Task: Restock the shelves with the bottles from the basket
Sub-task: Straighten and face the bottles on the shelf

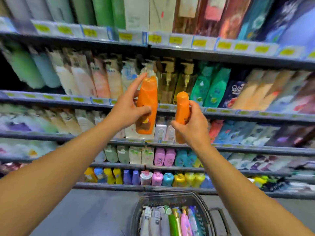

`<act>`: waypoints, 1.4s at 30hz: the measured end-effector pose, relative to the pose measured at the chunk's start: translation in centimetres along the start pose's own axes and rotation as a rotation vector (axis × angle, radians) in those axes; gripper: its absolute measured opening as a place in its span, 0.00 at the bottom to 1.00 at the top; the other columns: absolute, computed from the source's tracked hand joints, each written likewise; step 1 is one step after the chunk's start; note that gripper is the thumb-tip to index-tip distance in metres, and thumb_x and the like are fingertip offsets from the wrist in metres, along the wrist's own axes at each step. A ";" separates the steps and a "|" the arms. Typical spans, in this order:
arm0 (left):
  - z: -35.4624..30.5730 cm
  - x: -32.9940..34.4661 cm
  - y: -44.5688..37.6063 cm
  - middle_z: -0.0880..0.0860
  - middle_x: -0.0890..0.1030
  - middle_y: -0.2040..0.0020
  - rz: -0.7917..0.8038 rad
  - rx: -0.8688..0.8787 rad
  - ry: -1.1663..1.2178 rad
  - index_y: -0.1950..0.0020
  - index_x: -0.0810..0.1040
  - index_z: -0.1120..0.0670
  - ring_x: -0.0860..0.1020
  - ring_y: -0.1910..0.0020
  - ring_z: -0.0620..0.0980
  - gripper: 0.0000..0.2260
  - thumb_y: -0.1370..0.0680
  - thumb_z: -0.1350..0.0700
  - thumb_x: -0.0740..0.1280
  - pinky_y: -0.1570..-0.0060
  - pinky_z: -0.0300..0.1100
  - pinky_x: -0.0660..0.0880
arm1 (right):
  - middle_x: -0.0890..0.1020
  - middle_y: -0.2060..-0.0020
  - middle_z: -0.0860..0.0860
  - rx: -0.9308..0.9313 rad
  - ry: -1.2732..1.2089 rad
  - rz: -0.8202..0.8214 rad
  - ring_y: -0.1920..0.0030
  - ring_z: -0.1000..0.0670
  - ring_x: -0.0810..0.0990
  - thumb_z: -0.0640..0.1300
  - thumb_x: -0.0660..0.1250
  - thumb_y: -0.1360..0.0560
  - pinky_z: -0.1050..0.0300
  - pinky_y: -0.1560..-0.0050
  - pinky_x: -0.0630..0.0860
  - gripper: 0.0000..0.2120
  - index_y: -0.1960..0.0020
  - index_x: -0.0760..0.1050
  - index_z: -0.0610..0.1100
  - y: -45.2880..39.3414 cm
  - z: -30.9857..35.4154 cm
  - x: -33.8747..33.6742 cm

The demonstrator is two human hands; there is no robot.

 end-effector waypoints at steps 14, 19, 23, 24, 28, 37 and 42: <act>-11.9 -7.6 -5.3 0.52 0.75 0.32 -0.174 0.255 -0.126 0.26 0.58 0.30 0.78 0.38 0.52 0.42 0.28 0.62 0.74 0.47 0.42 0.78 | 0.78 0.46 0.55 -0.292 0.003 -0.162 0.49 0.48 0.80 0.56 0.79 0.34 0.44 0.48 0.79 0.36 0.34 0.62 0.56 -8.5 13.3 -9.3; -15.8 -10.6 -7.5 0.45 0.75 0.33 -0.223 0.343 -0.175 0.24 0.59 0.35 0.76 0.36 0.45 0.41 0.31 0.57 0.73 0.44 0.42 0.77 | 0.76 0.48 0.55 -0.389 0.002 -0.233 0.52 0.48 0.79 0.55 0.79 0.33 0.50 0.55 0.76 0.35 0.35 0.61 0.57 -11.4 17.7 -11.7; -17.1 -13.3 -9.8 0.41 0.76 0.37 -0.244 0.383 -0.202 0.25 0.59 0.33 0.77 0.38 0.44 0.42 0.29 0.60 0.75 0.43 0.43 0.77 | 0.76 0.47 0.54 -0.431 -0.046 -0.240 0.52 0.48 0.78 0.53 0.80 0.34 0.52 0.54 0.73 0.37 0.32 0.61 0.56 -13.7 20.7 -12.4; -17.3 -14.0 -10.4 0.43 0.76 0.37 -0.246 0.391 -0.197 0.26 0.59 0.31 0.78 0.38 0.47 0.42 0.28 0.60 0.75 0.44 0.45 0.78 | 0.77 0.45 0.53 -0.440 -0.065 -0.234 0.50 0.47 0.78 0.51 0.80 0.34 0.50 0.52 0.75 0.38 0.31 0.62 0.55 -14.4 21.5 -12.4; -17.6 -17.1 -13.0 0.41 0.77 0.40 -0.268 0.431 -0.200 0.29 0.59 0.26 0.79 0.43 0.44 0.41 0.28 0.59 0.75 0.55 0.33 0.78 | 0.78 0.48 0.52 -0.464 -0.117 -0.265 0.51 0.46 0.78 0.49 0.79 0.33 0.56 0.56 0.73 0.29 0.37 0.68 0.51 -17.2 24.9 -12.2; -16.4 -25.0 -18.8 0.42 0.80 0.44 -0.298 0.468 -0.205 0.29 0.60 0.27 0.82 0.53 0.41 0.41 0.31 0.57 0.75 0.50 0.38 0.80 | 0.77 0.51 0.59 -0.625 -0.247 -0.373 0.55 0.60 0.78 0.47 0.80 0.34 0.61 0.54 0.75 0.33 0.36 0.66 0.53 -23.5 34.9 -10.9; -15.4 -29.0 -21.7 0.45 0.76 0.36 -0.289 0.526 -0.176 0.26 0.61 0.33 0.78 0.39 0.46 0.42 0.29 0.65 0.75 0.49 0.38 0.80 | 0.78 0.47 0.51 -0.694 -0.297 -0.463 0.57 0.58 0.77 0.46 0.81 0.34 0.69 0.58 0.72 0.33 0.37 0.65 0.47 -28.1 40.8 -8.6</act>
Point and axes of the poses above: each hand's wrist, its own y-axis away from the middle knuckle, its own x-axis out of the palm, z = x × y, the point moved 1 cm from there along -y, towards the middle knuckle
